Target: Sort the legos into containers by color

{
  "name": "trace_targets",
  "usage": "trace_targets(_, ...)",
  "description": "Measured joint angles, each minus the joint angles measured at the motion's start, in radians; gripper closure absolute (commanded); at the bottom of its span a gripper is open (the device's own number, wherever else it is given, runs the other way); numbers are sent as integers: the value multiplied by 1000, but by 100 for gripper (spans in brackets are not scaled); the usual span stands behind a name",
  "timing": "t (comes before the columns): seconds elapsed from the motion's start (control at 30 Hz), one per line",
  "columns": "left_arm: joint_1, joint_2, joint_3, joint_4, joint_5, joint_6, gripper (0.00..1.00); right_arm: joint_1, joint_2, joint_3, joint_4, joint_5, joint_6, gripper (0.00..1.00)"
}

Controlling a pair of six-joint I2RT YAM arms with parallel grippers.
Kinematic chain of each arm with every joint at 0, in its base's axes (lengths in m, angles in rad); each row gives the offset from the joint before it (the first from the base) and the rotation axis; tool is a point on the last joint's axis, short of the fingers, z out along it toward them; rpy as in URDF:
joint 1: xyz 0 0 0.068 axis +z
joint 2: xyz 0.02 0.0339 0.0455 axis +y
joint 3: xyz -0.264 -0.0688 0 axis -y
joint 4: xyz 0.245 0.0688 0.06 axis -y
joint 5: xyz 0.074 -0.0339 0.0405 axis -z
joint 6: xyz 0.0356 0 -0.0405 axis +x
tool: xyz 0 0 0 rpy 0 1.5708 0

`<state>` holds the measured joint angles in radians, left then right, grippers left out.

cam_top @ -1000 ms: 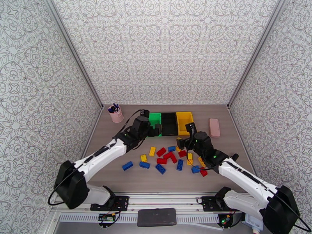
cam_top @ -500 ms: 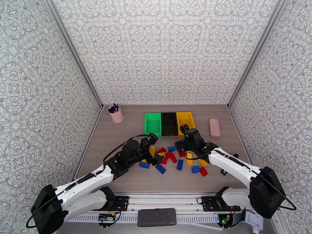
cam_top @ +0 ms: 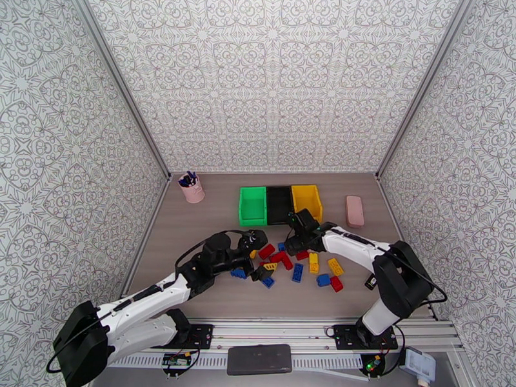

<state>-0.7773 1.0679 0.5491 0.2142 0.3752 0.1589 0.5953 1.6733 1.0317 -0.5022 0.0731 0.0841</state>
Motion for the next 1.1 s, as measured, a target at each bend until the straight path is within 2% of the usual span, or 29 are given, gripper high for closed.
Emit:
trace_targets(0.17, 0, 0, 0, 0, 14, 0, 0, 0, 34, 18, -19, -20, -10, 54)
trace_targets(0.37, 0, 0, 0, 0, 25, 0, 0, 0, 53, 23, -34, -30, -14, 65)
trace_targets(0.73, 0, -34, -18, -9, 6, -7, 0, 0, 13, 26, -38, -33, -13, 73)
trace_targets(1.1, 1, -224, -75, -100, -154, -64, 0, 1, -13, 185, 26, -85, -32, 74)
